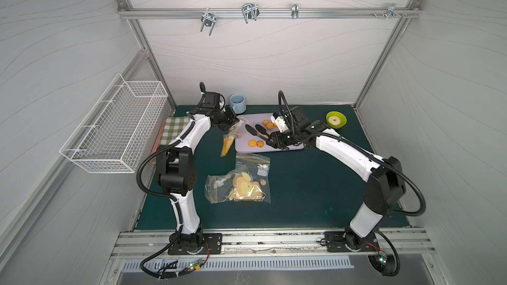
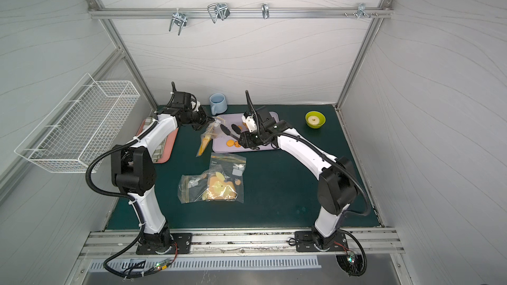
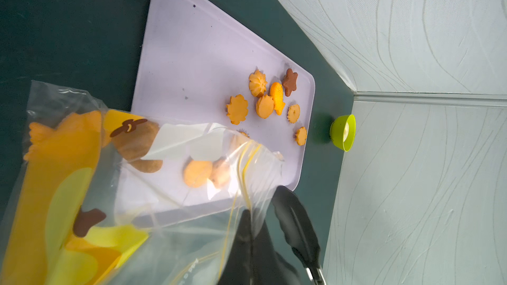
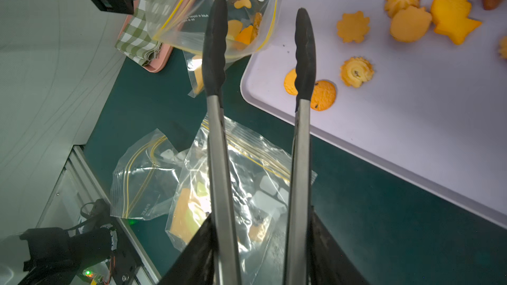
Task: Put the cookies into a resealable bag to prevent moisture
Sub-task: Place the cookie in the ziploc bag, then pick up the cookie from the tray.
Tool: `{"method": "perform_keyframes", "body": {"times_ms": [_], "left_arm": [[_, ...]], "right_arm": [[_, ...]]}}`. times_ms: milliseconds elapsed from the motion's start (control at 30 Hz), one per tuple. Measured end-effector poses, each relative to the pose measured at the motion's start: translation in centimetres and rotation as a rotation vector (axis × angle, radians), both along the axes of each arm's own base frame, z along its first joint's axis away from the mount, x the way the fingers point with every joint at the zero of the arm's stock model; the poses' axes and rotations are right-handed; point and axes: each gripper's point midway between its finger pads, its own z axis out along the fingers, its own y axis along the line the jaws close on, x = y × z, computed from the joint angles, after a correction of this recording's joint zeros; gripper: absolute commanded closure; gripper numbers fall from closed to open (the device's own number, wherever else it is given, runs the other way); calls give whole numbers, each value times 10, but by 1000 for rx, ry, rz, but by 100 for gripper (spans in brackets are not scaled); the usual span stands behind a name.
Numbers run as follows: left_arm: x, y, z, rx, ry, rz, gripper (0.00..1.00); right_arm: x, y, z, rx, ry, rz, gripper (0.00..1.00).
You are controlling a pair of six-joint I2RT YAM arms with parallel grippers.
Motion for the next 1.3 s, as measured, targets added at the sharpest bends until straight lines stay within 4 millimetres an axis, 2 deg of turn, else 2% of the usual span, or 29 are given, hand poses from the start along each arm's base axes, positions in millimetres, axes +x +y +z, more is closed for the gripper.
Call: {"method": "perform_keyframes", "body": {"times_ms": [67,167,233,300,400,500,600,933,1300], "left_arm": [[0,1,-1,6,1,3,100],[0,2,-1,14,0,7,100],[1,3,-2,17,-2,6,100],[0,3,-2,19,1,6,100],[0,3,-2,20,2,5,100],[0,3,-3,23,0,4,100],[0,3,-3,25,-1,2,100],[1,7,-3,25,-2,9,100],[1,8,-3,25,-2,11,100]], "right_arm": [[1,-21,8,-12,-33,-50,50],[15,-51,17,-40,-80,-135,50],[27,-64,12,-75,-89,-175,50],[38,-72,-1,-126,-66,-194,50],[51,-65,-28,-196,-14,-173,50],[54,-56,-57,-273,32,-146,50],[57,-52,-74,-343,61,-143,50],[78,-46,-83,-432,54,-164,51],[99,-33,-102,-467,70,-140,52]]}}
